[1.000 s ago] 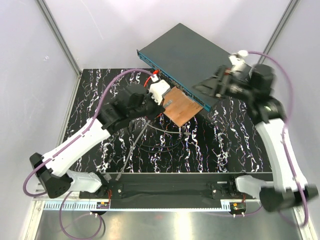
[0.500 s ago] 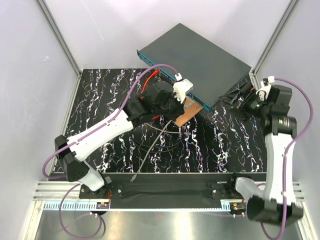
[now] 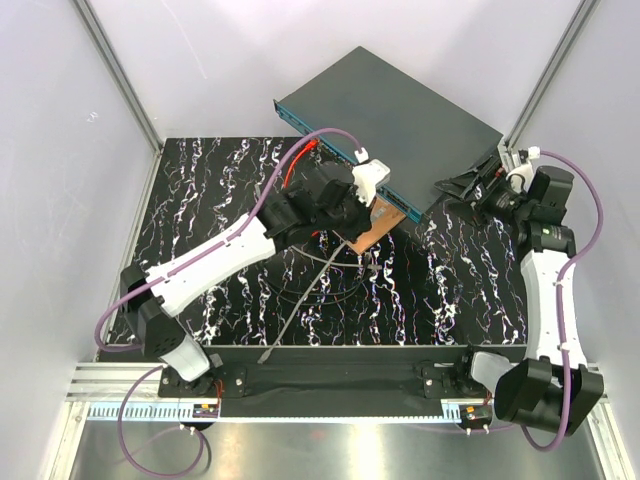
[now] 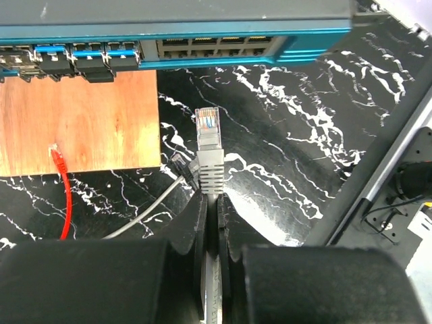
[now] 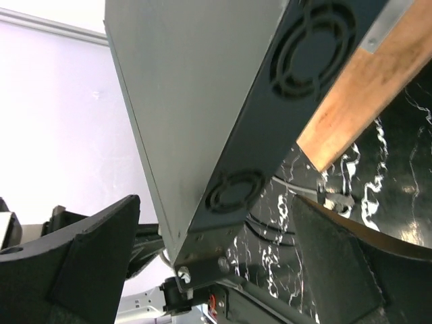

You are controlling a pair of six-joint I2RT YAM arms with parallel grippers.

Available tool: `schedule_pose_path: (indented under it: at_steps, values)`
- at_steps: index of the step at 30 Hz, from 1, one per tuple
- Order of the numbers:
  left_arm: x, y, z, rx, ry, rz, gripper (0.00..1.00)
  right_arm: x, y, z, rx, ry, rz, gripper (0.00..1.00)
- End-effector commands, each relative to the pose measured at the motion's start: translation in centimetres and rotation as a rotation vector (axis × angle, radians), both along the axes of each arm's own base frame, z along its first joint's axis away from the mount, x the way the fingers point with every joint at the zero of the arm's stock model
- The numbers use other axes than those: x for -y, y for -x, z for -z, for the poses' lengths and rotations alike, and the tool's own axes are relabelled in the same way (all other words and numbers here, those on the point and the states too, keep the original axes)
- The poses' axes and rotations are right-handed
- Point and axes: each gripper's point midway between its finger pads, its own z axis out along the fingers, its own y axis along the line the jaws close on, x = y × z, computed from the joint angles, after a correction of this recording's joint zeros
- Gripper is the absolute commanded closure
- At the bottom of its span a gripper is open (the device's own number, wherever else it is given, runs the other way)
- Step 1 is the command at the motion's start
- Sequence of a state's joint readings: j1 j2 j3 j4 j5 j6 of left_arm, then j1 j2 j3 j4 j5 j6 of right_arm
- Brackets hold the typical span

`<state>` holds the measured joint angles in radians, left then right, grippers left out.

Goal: Insert the plug into the switch port

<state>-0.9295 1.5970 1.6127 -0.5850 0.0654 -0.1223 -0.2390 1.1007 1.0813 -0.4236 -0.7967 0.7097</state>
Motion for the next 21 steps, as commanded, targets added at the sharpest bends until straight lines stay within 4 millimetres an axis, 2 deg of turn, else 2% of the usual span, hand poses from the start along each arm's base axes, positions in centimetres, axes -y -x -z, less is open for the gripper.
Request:
schedule_pose_path:
  at_steps: [1, 8, 13, 21]
  values:
    - [0.9, -1.2, -2.8, 0.08, 0.045, -0.022, 1.0, -0.3, -1.4, -1.7, 0.108, -0.051, -0.03, 0.0]
    - [0.8, -3.0, -2.8, 0.167, -0.04, -0.062, 1.0, -0.2, -2.2, -1.5, 0.114, -0.082, -0.031, 0.02]
    - [1.1, -2.7, -2.4, 0.211, -0.097, -0.044, 1.0, -0.4, -2.2, -1.4, 0.106, -0.106, -0.03, 0.06]
    - [1.3, -3.3, -3.0, 0.231, -0.104, -0.057, 1.0, -0.4, -2.3, -1.0, 0.105, -0.11, -0.033, 0.09]
